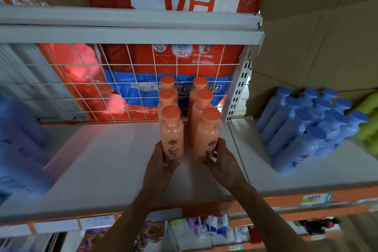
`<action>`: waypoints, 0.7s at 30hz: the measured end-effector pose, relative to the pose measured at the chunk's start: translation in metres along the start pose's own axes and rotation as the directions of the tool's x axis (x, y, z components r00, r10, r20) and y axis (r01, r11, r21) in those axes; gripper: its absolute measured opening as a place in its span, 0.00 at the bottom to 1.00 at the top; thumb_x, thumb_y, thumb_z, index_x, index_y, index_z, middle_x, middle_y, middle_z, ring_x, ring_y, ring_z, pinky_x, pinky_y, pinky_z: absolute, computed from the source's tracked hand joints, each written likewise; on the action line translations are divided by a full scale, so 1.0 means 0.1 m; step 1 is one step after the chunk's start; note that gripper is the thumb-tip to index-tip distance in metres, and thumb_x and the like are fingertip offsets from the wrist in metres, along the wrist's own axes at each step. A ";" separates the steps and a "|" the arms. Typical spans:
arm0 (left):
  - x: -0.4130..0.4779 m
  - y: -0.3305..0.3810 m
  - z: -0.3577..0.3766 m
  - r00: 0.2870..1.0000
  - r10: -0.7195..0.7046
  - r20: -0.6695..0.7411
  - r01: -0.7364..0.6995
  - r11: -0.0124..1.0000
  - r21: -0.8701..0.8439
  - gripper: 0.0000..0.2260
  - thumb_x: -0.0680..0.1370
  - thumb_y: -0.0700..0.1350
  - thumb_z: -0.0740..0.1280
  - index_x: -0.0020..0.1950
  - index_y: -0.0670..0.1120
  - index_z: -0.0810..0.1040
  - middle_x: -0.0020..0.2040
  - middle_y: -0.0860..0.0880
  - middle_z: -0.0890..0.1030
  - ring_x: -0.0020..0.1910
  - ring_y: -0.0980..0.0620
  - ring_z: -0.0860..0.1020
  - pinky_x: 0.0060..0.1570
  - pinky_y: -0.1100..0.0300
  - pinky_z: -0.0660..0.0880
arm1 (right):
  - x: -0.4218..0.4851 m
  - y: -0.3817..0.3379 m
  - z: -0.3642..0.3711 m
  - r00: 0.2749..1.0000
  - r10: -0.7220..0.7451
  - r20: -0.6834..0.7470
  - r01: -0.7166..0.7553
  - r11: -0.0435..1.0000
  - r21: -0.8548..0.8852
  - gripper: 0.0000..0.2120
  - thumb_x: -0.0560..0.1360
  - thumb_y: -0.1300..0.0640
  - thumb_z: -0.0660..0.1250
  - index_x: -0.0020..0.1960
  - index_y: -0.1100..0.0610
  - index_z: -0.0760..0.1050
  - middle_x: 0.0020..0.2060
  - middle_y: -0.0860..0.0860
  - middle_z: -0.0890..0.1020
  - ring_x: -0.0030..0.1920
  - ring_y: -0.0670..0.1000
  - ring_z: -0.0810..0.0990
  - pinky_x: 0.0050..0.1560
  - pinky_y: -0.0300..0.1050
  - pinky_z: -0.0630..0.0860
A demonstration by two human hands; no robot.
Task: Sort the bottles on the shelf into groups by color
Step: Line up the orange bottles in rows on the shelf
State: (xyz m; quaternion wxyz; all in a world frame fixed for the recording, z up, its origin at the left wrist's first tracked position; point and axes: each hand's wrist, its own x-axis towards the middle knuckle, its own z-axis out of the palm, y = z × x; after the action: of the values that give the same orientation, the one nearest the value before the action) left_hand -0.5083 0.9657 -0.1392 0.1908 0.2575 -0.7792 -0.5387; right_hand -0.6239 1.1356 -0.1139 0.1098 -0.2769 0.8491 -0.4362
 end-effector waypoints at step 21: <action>0.08 -0.09 0.00 0.996 0.064 0.061 -0.069 0.994 0.084 0.29 0.76 0.45 0.71 0.73 0.51 0.60 0.67 0.52 0.73 0.66 0.54 0.73 0.62 0.53 0.75 | 0.05 0.04 0.11 0.997 -0.054 -0.055 0.048 0.994 -0.098 0.28 0.73 0.43 0.70 0.66 0.52 0.64 0.61 0.50 0.78 0.58 0.50 0.79 0.53 0.43 0.77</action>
State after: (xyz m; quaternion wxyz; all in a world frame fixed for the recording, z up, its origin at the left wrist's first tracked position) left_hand -0.5125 0.9584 -0.1473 0.1746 0.2235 -0.8152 -0.5051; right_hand -0.6246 1.1274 -0.1235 0.0606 -0.2907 0.8647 -0.4051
